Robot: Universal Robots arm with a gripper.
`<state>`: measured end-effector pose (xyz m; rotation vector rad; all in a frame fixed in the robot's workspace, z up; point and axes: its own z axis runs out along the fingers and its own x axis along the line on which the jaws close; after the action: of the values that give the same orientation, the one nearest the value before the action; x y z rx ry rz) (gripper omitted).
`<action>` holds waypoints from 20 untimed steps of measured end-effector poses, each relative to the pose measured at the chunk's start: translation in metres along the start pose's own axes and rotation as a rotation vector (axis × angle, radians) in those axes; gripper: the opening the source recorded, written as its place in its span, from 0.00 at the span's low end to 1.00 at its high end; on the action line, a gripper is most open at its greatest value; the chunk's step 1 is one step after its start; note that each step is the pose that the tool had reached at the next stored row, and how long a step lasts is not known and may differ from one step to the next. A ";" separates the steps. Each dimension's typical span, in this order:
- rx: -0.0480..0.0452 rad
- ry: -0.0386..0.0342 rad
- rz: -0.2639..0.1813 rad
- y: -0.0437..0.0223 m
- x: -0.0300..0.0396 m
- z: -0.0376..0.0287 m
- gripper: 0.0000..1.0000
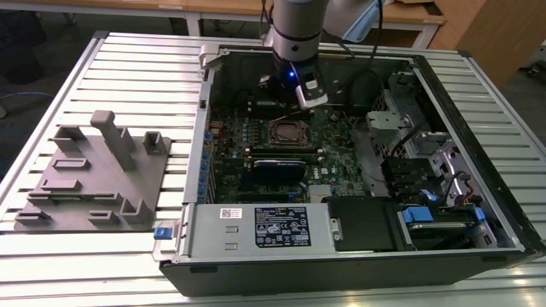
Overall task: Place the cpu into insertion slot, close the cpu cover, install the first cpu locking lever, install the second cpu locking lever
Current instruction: 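Install the first cpu locking lever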
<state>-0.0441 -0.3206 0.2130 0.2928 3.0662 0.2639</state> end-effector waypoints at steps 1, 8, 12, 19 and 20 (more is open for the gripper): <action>0.0003 -0.0017 0.009 0.0000 -0.0001 0.0005 0.11; 0.0030 -0.0140 0.078 -0.0001 -0.0003 0.0034 0.11; 0.0047 -0.0217 0.116 0.0003 -0.0002 0.0050 0.11; 0.0100 -0.0261 0.129 0.0044 0.0007 0.0067 0.11; 0.0138 -0.0281 0.133 0.0044 0.0006 0.0070 0.11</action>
<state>-0.0434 -0.3150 0.2069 0.4977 3.0261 0.2420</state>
